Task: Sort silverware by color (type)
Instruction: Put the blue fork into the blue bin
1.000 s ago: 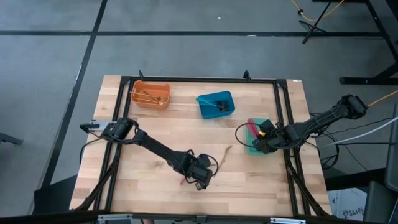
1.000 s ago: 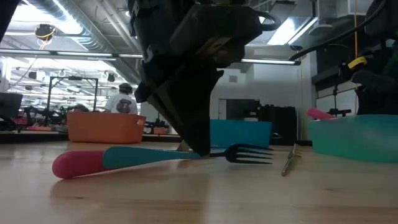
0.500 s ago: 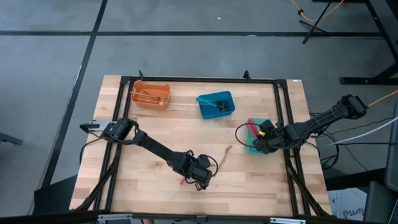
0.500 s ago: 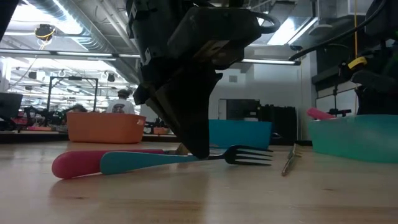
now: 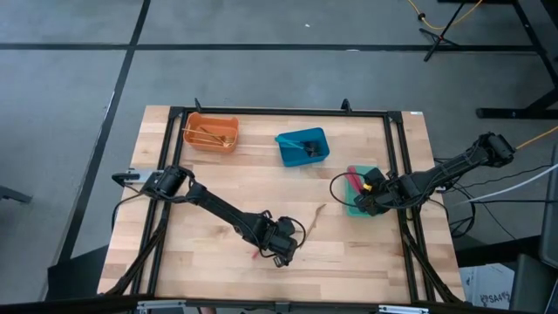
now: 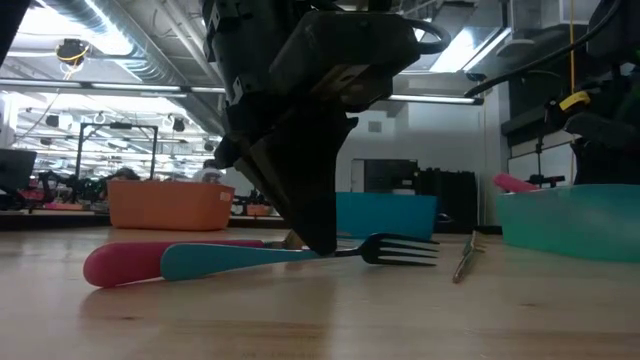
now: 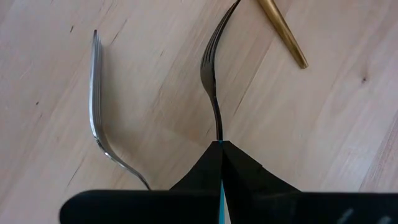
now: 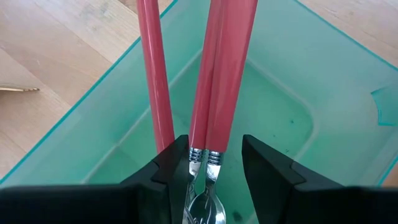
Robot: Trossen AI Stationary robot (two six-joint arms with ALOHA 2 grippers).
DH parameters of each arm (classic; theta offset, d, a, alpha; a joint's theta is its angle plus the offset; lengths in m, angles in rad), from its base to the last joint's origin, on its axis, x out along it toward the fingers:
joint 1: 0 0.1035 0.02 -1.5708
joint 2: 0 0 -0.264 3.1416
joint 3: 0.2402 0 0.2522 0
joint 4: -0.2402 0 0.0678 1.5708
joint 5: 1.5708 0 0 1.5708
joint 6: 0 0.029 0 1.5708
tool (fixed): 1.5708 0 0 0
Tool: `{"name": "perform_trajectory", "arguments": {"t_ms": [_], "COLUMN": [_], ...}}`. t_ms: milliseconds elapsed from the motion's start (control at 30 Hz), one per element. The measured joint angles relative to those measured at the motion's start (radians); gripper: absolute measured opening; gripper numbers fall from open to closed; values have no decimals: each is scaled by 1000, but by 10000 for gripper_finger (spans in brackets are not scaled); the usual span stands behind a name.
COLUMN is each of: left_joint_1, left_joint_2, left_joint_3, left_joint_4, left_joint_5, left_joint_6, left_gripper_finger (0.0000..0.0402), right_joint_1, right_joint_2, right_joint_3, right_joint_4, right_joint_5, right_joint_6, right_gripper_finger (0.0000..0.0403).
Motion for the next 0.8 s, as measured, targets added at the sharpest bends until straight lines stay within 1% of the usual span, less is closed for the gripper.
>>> {"name": "perform_trajectory", "arguments": {"t_ms": [200, 433, 533, 667, 800], "left_joint_1": [0, -1, -1, -1, 0], "left_joint_2": [1, 6, 6, 6, 6], "left_joint_3": [-1, -4, -4, -4, -3], "left_joint_4": [-1, -5, -5, -5, -3], "left_joint_5": [1, 5, 1, -1, -1], "left_joint_6": [0, 5, 5, 5, 5], "left_gripper_finger": [5, 58, 69, 66, 42], "right_joint_1": [0, 0, 0, 0, 0], "right_joint_2": [0, 0, 0, 0, 0], "right_joint_3": [0, 0, 0, 0, 0], "right_joint_4": [0, 0, 0, 0, 0], "right_joint_5": [0, 0, 0, 0, 0], "right_joint_6": [0, 0, 0, 0, 0], "right_gripper_finger": [138, 138, 138, 138, 138]}}
